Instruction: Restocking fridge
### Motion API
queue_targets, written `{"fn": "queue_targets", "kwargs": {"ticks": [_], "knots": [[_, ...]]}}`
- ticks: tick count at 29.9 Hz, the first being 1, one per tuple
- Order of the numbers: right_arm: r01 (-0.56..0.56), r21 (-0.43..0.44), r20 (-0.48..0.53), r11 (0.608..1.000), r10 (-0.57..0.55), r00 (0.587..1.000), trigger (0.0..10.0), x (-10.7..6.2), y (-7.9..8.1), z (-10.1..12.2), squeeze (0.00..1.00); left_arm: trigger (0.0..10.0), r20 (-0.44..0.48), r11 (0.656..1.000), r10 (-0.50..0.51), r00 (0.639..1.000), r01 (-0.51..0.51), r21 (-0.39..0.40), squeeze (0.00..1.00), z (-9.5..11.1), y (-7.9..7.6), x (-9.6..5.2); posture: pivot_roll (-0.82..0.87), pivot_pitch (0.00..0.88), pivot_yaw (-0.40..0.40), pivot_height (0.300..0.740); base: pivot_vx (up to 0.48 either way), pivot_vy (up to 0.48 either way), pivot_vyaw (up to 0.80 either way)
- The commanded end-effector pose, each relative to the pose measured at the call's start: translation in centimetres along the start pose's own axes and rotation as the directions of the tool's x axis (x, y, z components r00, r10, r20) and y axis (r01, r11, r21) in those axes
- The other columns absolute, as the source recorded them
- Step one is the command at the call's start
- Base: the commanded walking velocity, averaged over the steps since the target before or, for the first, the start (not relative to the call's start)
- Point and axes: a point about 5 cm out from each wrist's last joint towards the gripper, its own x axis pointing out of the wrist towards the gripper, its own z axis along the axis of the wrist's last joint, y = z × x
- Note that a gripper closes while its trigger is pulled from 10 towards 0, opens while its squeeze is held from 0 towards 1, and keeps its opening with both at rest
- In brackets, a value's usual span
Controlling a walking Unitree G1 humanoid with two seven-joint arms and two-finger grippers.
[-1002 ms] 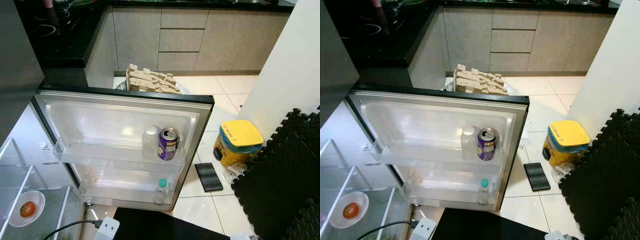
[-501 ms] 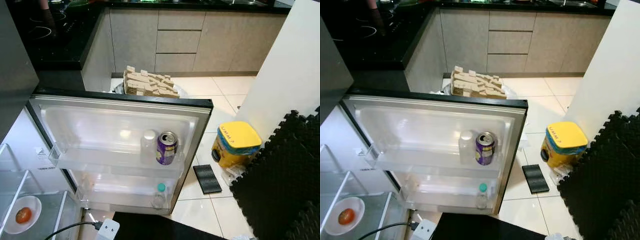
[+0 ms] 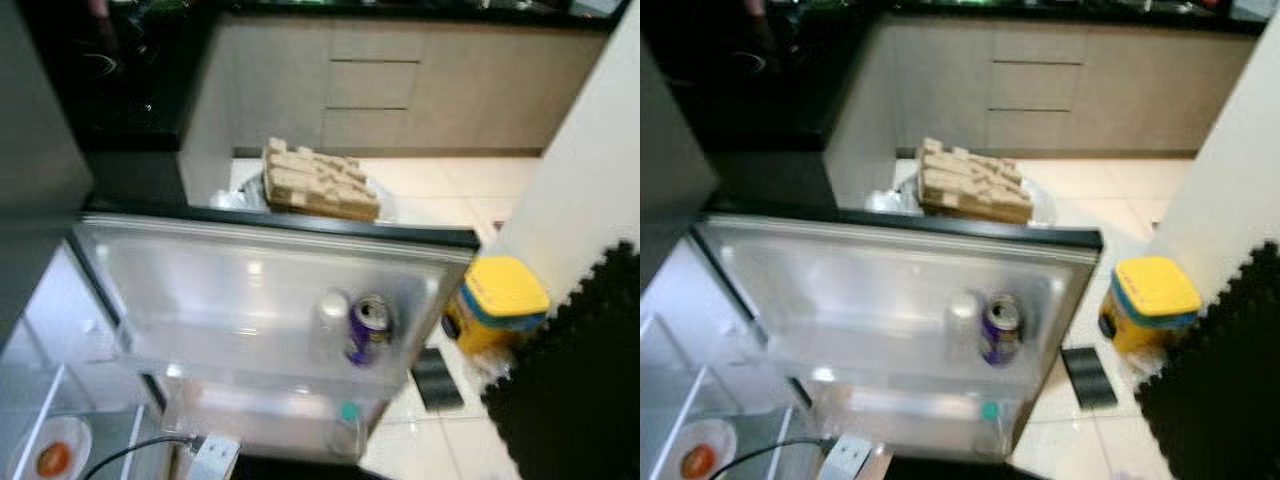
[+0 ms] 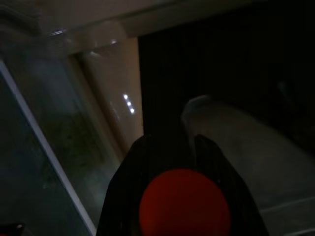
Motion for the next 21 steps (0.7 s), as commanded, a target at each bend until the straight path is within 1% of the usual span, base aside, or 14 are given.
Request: {"fn": "queue_targets", "kwargs": {"ticks": [1,3,9,21], "knots": [[0.023,-0.001,-0.048,1.0,-0.023,0.999,10.0,-0.5,-0.96,-1.47,0.0,10.0,-0.045,0.999,-0.027,0.999,0.025,-0.031,0.0,-1.3,-0.99,-0.06,0.01,0.03,-0.035,0.74,0.24,0.0,0.0],[0.023,0.0,-0.049,1.0,-0.023,0.999,10.0,-0.51,-0.94,-1.49,0.0,10.0,-0.038,0.999,-0.022,0.999,0.021,-0.046,0.0,-1.27,-0.95,-0.07,0.01,0.03,-0.035,0.74,0.0,0.0,0.0],[0.024,0.004,-0.052,1.0,-0.024,0.998,10.0,-0.54,-0.96,-1.6,0.0,10.0,-0.036,0.999,-0.031,0.999,0.03,-0.031,0.0,-1.21,-1.01,-0.06,0.01,0.03,-0.035,0.74,0.0,0.0,0.0],[0.039,0.018,-0.056,0.999,-0.038,0.998,10.0,-0.65,-1.38,-1.79,0.0,10.0,-0.029,0.999,-0.039,0.999,0.038,-0.037,0.0,-1.13,-1.04,-0.06,0.01,0.03,-0.035,0.74,0.0,0.0,0.0]]}}
